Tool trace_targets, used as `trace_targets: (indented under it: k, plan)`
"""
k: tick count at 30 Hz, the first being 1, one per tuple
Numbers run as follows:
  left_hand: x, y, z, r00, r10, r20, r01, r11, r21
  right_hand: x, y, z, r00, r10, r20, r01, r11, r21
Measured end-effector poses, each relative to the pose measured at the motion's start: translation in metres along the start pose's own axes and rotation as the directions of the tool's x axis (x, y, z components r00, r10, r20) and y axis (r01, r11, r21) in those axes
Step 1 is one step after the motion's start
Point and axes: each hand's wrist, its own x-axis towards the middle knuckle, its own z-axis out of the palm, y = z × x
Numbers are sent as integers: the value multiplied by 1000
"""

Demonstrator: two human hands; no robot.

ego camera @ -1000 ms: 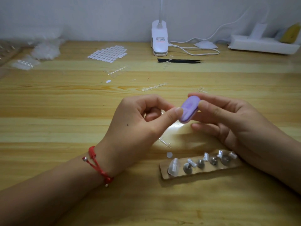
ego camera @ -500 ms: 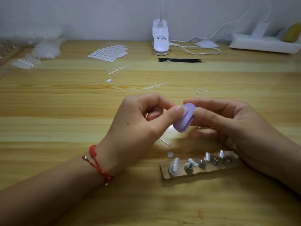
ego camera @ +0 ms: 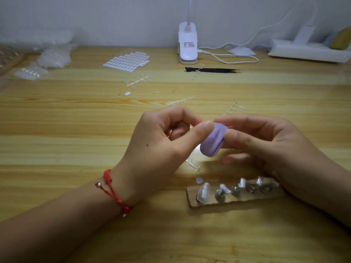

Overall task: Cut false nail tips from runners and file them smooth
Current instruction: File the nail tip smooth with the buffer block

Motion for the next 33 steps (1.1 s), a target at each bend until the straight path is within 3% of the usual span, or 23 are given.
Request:
trace_targets:
  k: [5,9,13,17,21,24,28,33]
  plan:
    - [-1,0,0,1000,4,-2,-4,1000,18,3,1,-3,998,-6,-66,16,988,151]
    - [0,0,0,1000,-2,9,2,1000,-7,1,1,-1,1000,14,19,-15,998,56]
    - [-1,0,0,1000,-4,22,4,1000,-14,4,1,-3,999,-1,-44,8,987,158]
    - [0,0,1,999,-14,36,15,1000,-10,2,1,-2,1000,-4,-11,5,998,67]
    - [-1,-1,1,999,-23,39,24,999,-25,3,1,-4,998,-8,-57,18,987,163]
    - [-1,0,0,1000,-9,15,9,1000,-24,1,1,-1,1000,-7,9,6,999,42]
    - [-1,0,1,1000,-15,24,16,1000,-23,3,2,-5,999,-17,-48,25,985,169]
    - [-1,0,1,999,-19,30,20,1000,-21,2,3,-3,1000,-21,-10,22,995,97]
